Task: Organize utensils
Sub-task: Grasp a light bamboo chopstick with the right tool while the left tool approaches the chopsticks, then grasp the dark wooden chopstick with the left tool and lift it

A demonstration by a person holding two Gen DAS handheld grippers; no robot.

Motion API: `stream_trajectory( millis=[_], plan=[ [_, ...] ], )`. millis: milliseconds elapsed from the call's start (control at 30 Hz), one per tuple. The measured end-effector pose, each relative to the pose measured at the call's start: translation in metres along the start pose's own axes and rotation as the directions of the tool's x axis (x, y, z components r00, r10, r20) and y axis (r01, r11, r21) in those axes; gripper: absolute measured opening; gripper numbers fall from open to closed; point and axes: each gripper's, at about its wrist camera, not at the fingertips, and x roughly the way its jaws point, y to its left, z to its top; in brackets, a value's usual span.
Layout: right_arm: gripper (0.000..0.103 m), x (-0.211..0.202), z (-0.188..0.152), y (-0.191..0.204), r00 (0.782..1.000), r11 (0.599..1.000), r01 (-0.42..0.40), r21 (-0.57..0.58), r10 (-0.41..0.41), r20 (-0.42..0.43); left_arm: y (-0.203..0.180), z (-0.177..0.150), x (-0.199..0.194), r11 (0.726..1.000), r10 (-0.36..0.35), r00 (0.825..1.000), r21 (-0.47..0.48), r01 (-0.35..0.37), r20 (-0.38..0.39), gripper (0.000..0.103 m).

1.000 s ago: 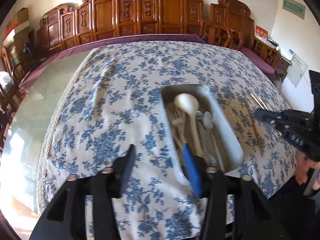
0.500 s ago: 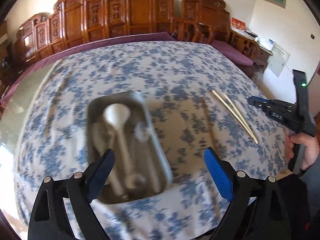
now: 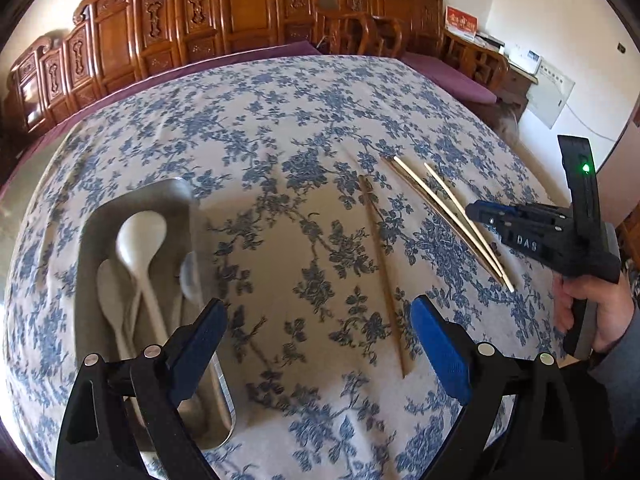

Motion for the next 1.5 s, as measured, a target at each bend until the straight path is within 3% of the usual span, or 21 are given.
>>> stream_trajectory(
  millis=[367, 433, 533, 667, 800, 867, 1300, 1433, 1500],
  plan=[
    [0.016, 0.008, 0.002, 0.003, 0.999, 0.999, -0.004, -0.034, 0.002, -0.032, -0.017, 0.014, 0.032, 1.0, 0.01, 1.0, 0.008, -0.01, -0.021, 0.089],
    [0.007, 0.009, 0.002, 0.007, 0.999, 0.999, -0.006, -0.052, 0.005, -0.034, -0.018, 0.014, 0.038, 1.0, 0.011, 1.0, 0.007, -0.01, -0.027, 0.089],
    [0.006, 0.009, 0.003, 0.011, 0.999, 0.996, 0.005, -0.086, -0.008, -0.034, -0.019, 0.014, 0.043, 1.0, 0.006, 0.999, 0.01, -0.006, -0.035, 0.082],
    [0.006, 0.009, 0.004, 0.011, 0.999, 0.996, 0.023, -0.087, -0.026, -0.029, -0.024, 0.014, 0.051, 1.0, -0.005, 0.999, 0.015, 0.006, -0.054, 0.062],
    [0.006, 0.007, 0.007, 0.006, 1.0, 0.997, 0.021, -0.071, -0.022, -0.012, -0.032, 0.015, 0.059, 0.999, -0.021, 0.997, 0.026, 0.023, -0.071, 0.051],
    [0.006, 0.006, 0.008, 0.003, 1.0, 0.998, 0.018, -0.059, -0.018, -0.007, -0.036, 0.015, 0.063, 0.999, -0.032, 0.996, 0.031, 0.034, -0.081, 0.041],
    [0.006, 0.006, 0.01, -0.002, 1.0, 1.0, 0.008, -0.027, -0.008, -0.003, -0.051, 0.021, 0.083, 0.998, -0.027, 0.994, 0.059, 0.033, -0.107, 0.021],
    [0.006, 0.007, 0.011, -0.002, 1.0, 1.0, 0.007, -0.024, -0.007, -0.002, -0.053, 0.022, 0.086, 0.997, -0.016, 0.995, 0.068, 0.023, -0.102, 0.005],
    [0.006, 0.007, 0.011, -0.002, 1.0, 1.0, 0.007, -0.022, -0.007, -0.001, -0.053, 0.022, 0.086, 0.997, -0.019, 0.995, 0.069, 0.026, -0.099, 0.004]
  ],
)
